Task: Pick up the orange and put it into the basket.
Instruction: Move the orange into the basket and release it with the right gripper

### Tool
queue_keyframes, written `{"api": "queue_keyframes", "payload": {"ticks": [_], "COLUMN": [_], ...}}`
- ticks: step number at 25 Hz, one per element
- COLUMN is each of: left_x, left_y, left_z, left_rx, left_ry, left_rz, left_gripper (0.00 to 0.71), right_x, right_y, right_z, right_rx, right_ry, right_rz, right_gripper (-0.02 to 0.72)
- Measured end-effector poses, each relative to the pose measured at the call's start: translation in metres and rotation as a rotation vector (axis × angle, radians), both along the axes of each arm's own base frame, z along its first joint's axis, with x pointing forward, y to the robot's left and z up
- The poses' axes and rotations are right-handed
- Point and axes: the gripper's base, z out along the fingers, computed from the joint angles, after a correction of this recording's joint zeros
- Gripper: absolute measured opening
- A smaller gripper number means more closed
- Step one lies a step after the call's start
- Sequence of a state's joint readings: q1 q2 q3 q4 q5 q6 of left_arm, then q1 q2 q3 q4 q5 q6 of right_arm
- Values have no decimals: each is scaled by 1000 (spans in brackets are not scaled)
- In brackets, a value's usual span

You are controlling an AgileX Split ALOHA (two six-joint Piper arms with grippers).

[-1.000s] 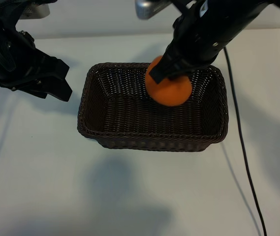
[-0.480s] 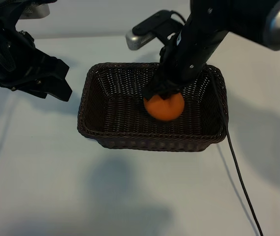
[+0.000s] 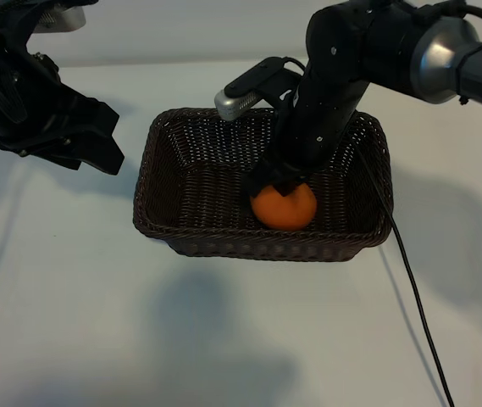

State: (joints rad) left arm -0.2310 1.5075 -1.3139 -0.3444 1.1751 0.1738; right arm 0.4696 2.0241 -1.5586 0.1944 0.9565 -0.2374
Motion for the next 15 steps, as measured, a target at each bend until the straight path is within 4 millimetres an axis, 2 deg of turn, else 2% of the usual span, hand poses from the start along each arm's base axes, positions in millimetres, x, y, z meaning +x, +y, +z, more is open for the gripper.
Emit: {"api": "queue_keyframes", "payload": {"ticks": [10, 12, 15], "left_x": [0, 0, 0], "left_y": [0, 0, 0], "left_z": [0, 0, 0], "left_rx": [0, 0, 0], "left_ry": [0, 0, 0], "left_rz": [0, 0, 0], "left_gripper": [521, 521, 521], "right_x": [0, 0, 0], "right_y": [0, 0, 0], "right_z": [0, 0, 0], "right_rx": [-2, -1, 2], "right_ry": [1, 2, 4], "right_rz": [4, 4, 3], "right_gripper": [91, 116, 210]}}
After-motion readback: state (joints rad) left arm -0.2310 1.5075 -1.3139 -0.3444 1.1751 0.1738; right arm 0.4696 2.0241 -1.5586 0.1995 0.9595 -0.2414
